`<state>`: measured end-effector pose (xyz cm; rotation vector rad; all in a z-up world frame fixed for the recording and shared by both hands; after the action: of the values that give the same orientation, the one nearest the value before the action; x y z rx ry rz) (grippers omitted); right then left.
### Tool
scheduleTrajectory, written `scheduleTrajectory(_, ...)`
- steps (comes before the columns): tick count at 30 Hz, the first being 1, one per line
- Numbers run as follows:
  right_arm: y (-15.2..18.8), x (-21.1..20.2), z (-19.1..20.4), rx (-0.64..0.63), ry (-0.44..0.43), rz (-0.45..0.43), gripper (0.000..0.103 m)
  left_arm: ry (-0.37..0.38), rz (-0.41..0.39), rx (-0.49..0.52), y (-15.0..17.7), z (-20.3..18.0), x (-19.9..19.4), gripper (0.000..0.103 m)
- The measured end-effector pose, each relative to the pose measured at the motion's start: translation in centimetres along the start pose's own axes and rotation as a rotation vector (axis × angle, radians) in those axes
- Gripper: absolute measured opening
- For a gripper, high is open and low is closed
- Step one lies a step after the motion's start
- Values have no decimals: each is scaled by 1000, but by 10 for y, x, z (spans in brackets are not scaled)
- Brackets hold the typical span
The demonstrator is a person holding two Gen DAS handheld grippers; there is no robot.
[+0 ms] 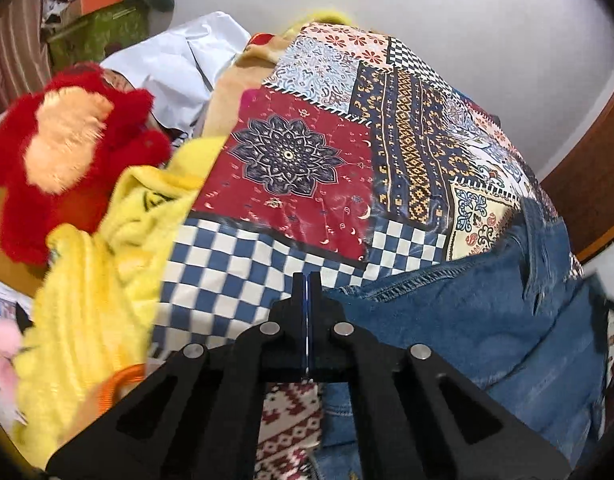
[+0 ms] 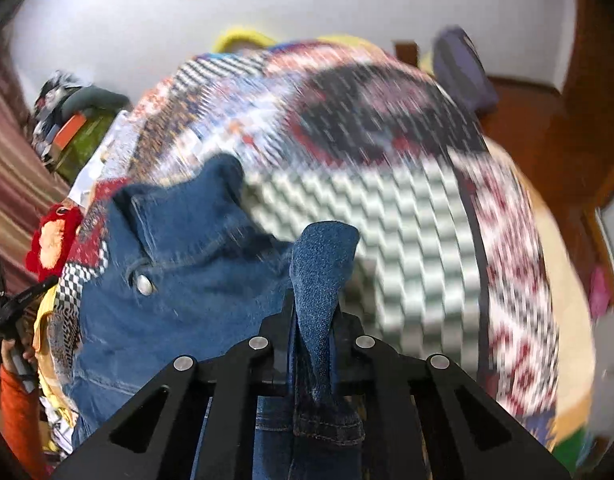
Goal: Fold large clothes
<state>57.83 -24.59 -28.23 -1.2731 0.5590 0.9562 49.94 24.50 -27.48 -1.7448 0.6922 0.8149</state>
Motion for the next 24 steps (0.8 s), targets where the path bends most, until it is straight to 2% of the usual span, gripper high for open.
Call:
scheduleTrajectory(4, -35, 10, 12, -40, 32, -37, 9, -22, 0, 36, 0, -2, -3, 1)
scheduleTrajectory(7, -50, 30, 12, -81, 100, -39, 9, -10, 49, 55, 8, -12, 10, 6)
scheduleTrajectory(9, -50, 46, 6, -103, 144, -26, 9, 11, 87, 66, 16, -24, 23, 6)
scheduleTrajectory(11, -44, 62, -3, -114, 166, -1, 9, 33, 122, 90, 25, -37, 36, 12)
scheduleTrajectory(14, -32, 76, -15, -139, 188, 20, 9, 10, 151, 142, 38, -51, 54, 23)
scheduleTrajectory(19, -23, 85, -26, -159, 175, 28, 11, -19, 189, 144, 52, -55, 79, 24)
scheduleTrajectory(20, -22, 85, -28, -160, 182, 27, 15, -31, 182, 154, 53, -57, 81, 24)
scheduleTrajectory(22, -21, 85, -33, -191, 260, 20, 34, -55, 172, 180, 54, -60, 81, 24)
scheduleTrajectory(23, -22, 82, -36, -206, 306, 7, 59, -66, 169, 192, 54, -62, 81, 24)
scheduleTrajectory(24, -21, 79, -41, -219, 356, -4, 76, -78, 165, 207, 55, -64, 81, 24)
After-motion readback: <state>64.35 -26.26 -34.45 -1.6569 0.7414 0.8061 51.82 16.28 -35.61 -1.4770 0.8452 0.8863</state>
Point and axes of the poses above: each gripper's, at about its wrist camera, not at the fingertips, and x roughly the way its jaws point, z to its left, y to its underside, the point moved 8 cm from there along x, roughly the way its jaws point, and after that the axes turned 3 degrees about -z, right-handed, at the moved point
